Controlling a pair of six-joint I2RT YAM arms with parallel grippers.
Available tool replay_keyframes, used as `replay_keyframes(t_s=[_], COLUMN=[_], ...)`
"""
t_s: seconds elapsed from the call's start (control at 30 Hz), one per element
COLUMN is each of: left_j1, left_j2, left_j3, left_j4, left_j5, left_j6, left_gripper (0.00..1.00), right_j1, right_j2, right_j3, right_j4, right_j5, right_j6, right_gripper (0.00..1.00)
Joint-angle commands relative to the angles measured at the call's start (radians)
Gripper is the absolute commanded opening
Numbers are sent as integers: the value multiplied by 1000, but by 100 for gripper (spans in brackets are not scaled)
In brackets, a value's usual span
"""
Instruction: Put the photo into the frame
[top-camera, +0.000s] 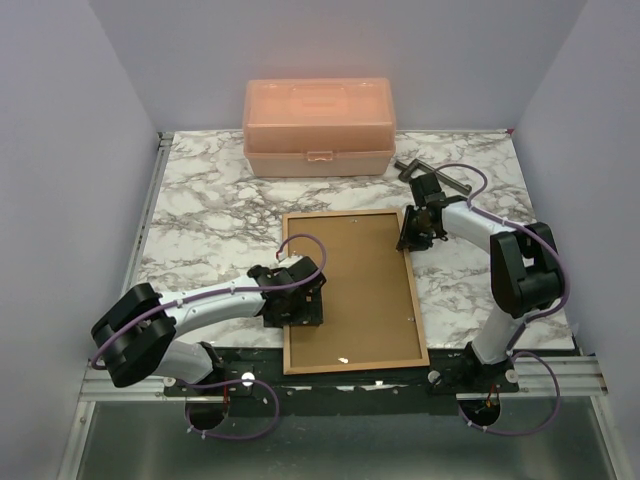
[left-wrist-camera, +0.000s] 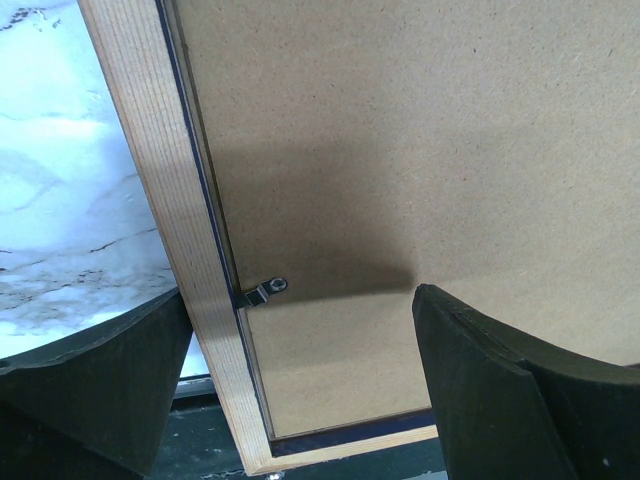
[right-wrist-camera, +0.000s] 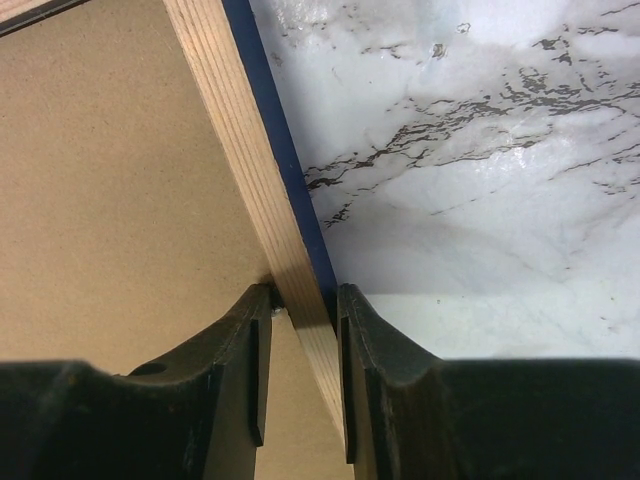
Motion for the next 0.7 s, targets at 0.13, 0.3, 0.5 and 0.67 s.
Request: replay_keyframes(t_s=[0.13,0.3,0.5,0.67], left_j1=[15,101,299,404], left_j2=[-22,-137,-310,-299], left_j3=[-50,-46,-64,-14], left_j4=[2,-3,52,71], left_j5=[-27,-24,66,141], left_j6=[13,47,124,173], left_gripper=[89,90,91,92], right_j1=[-3,-3,-2,-4], right_j2=[4,-20,-48,-81], right_j3=[-45,-32,-4,4], right_j4=[24,16,-12,-22], right_j5=[74,39,-21,-49], right_j6=[-19,-13,-7,-2], right_gripper=[0,0,20,60])
